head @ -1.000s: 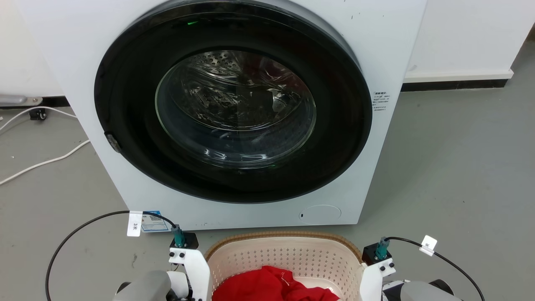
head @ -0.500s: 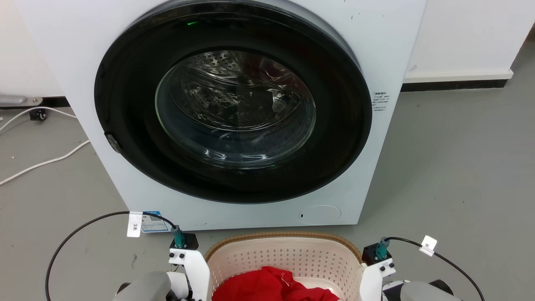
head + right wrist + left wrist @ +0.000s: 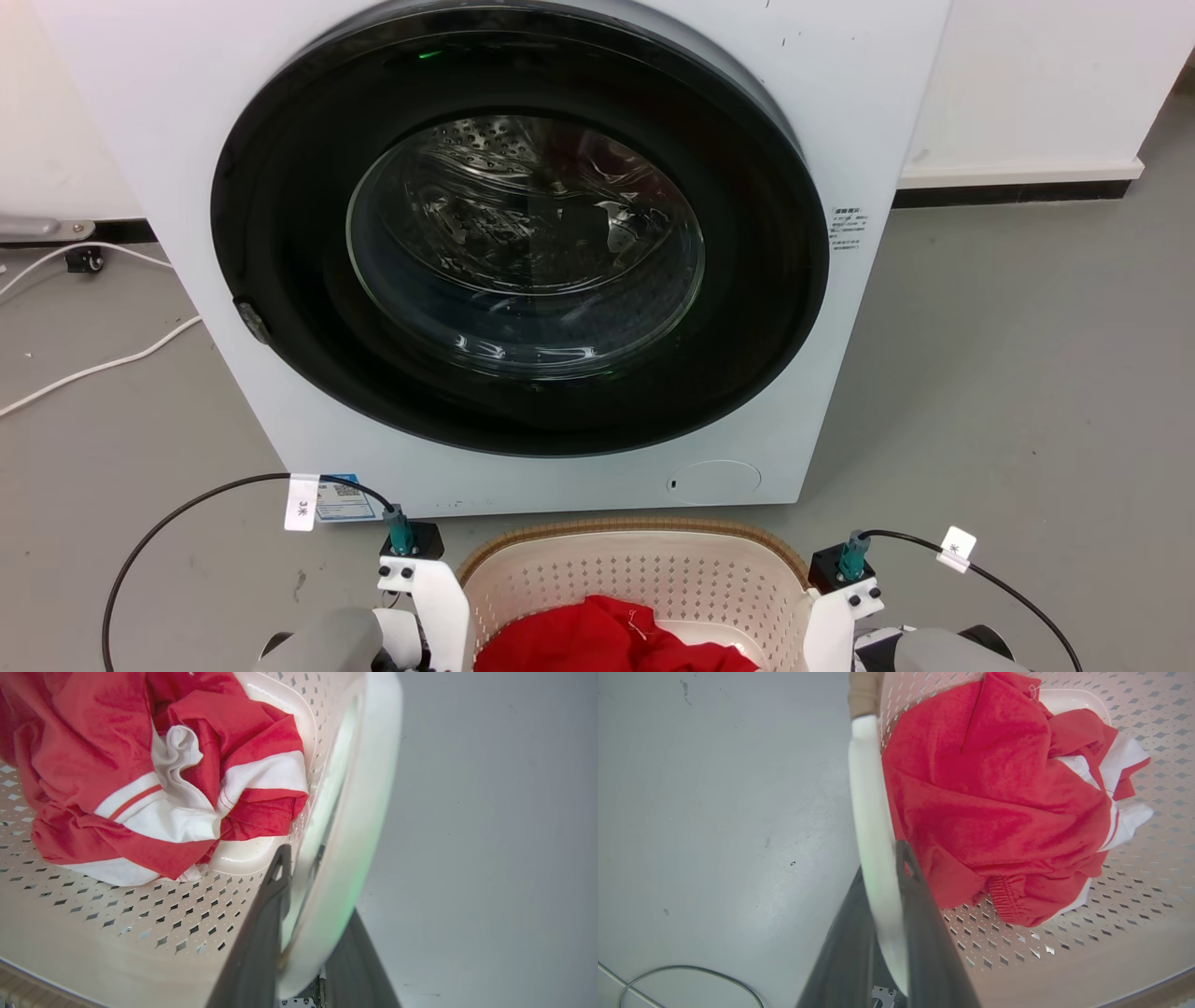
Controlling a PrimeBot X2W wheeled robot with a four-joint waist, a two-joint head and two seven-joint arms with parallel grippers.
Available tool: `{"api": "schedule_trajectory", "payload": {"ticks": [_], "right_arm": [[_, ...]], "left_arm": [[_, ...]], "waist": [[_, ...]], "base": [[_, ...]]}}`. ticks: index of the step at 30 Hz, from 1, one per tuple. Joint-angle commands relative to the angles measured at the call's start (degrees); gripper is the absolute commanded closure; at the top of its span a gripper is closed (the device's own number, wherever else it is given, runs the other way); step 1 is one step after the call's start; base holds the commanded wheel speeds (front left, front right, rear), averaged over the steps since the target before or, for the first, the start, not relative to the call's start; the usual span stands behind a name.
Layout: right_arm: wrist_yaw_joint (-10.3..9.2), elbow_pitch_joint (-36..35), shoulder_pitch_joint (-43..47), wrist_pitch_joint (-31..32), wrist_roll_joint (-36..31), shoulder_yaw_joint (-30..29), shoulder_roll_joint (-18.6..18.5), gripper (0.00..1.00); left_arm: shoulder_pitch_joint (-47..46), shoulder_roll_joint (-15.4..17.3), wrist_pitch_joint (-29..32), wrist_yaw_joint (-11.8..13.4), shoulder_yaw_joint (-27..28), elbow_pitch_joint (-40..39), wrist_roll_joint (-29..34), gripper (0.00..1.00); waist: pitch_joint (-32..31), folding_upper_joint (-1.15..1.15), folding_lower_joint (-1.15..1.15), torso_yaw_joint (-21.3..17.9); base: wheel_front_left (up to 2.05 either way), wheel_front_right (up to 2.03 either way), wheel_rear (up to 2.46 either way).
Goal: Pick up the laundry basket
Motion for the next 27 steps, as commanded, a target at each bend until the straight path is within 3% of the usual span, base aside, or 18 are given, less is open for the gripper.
{"api": "schedule_trajectory", "payload": {"ticks": [1, 27], "right_arm": [[0.79, -0.67, 0.47, 0.08, -0.47, 0.47, 1.14, 1.00], [0.79, -0.46, 0.78, -0.06, 0.02, 0.48, 0.92, 1.00]], "left_arm": [[-0.99, -0.68, -0.56, -0.55, -0.17, -0.74, -0.34, 1.00], [-0.94, -0.70, -0.91, -0.55, -1.09, -0.71, -1.54, 1.00]], "waist": [[-0.02, 0.00, 0.00, 0.00], [0.14, 0.00, 0.00, 0.11]], "base": [[0.00, 0.00, 0.00], [0.00, 0.00, 0.00]]}}
